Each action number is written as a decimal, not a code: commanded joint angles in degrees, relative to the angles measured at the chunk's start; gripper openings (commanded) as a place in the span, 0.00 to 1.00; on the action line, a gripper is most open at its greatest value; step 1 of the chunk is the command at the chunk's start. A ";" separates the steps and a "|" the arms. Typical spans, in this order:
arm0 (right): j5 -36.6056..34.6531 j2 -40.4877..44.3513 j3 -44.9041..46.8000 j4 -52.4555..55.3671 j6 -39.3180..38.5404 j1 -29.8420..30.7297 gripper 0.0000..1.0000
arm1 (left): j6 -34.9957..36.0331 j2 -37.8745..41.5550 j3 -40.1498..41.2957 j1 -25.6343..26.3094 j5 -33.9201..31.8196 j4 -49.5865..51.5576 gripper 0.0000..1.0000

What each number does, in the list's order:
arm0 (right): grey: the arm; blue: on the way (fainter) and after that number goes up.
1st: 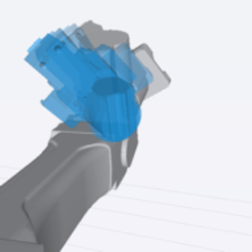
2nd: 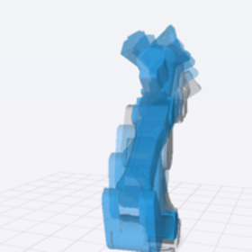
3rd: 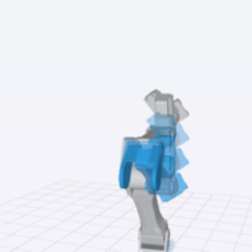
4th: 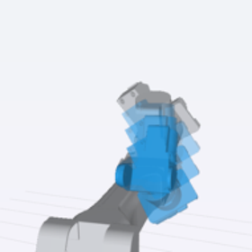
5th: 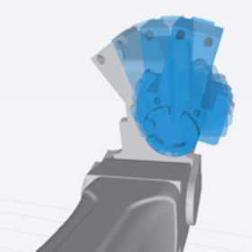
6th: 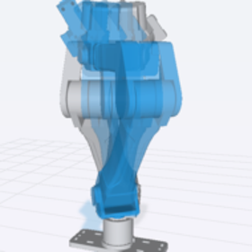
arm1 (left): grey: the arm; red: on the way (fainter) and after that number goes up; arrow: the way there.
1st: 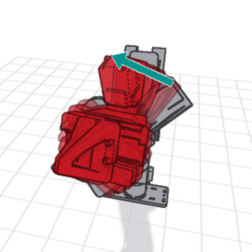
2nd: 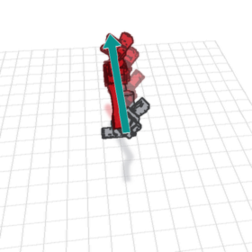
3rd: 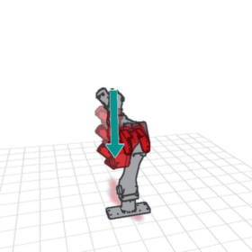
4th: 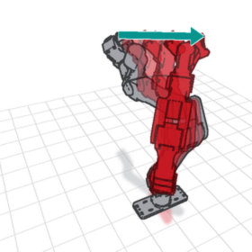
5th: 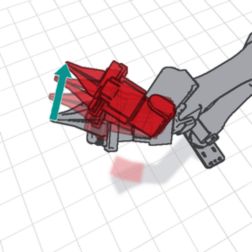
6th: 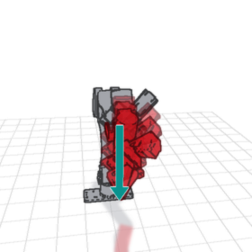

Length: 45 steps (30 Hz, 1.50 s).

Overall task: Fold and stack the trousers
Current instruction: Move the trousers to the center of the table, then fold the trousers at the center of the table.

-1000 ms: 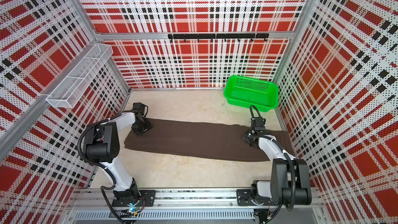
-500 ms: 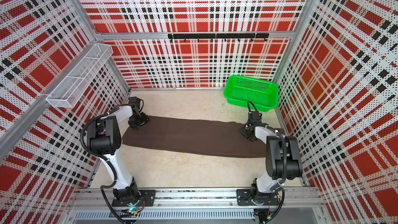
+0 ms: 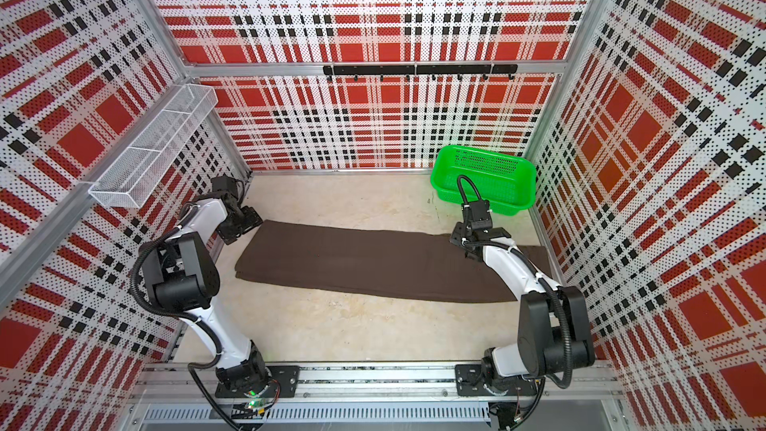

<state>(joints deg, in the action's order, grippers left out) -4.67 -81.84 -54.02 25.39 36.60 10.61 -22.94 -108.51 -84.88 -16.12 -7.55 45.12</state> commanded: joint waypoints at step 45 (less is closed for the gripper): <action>11.83 -9.41 4.41 -10.01 3.66 11.36 0.44 | 7.82 -15.95 -13.45 4.79 0.78 8.42 0.83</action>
<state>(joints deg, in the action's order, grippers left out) 6.90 -90.61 -48.49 16.27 40.53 21.65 -13.89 -123.50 -98.37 -10.39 -7.51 53.58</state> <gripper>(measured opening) 0.444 0.827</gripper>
